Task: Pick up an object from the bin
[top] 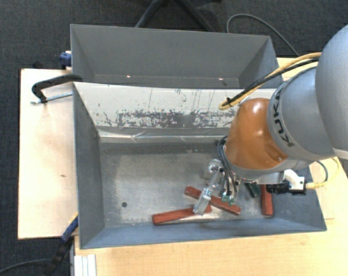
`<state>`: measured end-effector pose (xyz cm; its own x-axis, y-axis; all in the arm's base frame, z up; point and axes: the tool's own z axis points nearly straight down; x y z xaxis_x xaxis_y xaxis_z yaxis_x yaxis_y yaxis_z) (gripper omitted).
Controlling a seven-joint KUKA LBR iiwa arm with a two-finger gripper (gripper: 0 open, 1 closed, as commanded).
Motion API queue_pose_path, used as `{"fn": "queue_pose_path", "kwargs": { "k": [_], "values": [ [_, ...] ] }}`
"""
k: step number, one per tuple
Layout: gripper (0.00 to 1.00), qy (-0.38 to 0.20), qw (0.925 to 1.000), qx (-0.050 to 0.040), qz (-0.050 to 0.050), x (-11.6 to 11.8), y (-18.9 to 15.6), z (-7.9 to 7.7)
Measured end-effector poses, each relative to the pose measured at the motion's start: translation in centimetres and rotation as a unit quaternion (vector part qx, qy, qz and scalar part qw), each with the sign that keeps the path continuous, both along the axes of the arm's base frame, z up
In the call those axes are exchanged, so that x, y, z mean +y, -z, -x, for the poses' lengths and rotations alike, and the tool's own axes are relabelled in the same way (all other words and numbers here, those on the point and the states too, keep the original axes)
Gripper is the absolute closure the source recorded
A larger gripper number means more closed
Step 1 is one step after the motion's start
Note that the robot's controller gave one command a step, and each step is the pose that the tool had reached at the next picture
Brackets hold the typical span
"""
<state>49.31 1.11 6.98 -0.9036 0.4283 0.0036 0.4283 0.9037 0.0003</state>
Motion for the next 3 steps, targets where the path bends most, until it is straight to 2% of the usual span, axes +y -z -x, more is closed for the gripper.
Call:
{"fn": "queue_pose_path", "kwargs": {
  "k": [1,2,3],
  "values": [
    [0.0,-0.035,0.9994,-0.0016,0.001,-5.3,-0.1,0.1],
    [1.0,-0.037,0.9993,-0.001,0.0,-5.1,0.0,0.2],
    [1.0,-0.037,0.9993,-0.0053,0.001,-5.0,-3.6,0.0]
  ]
}}
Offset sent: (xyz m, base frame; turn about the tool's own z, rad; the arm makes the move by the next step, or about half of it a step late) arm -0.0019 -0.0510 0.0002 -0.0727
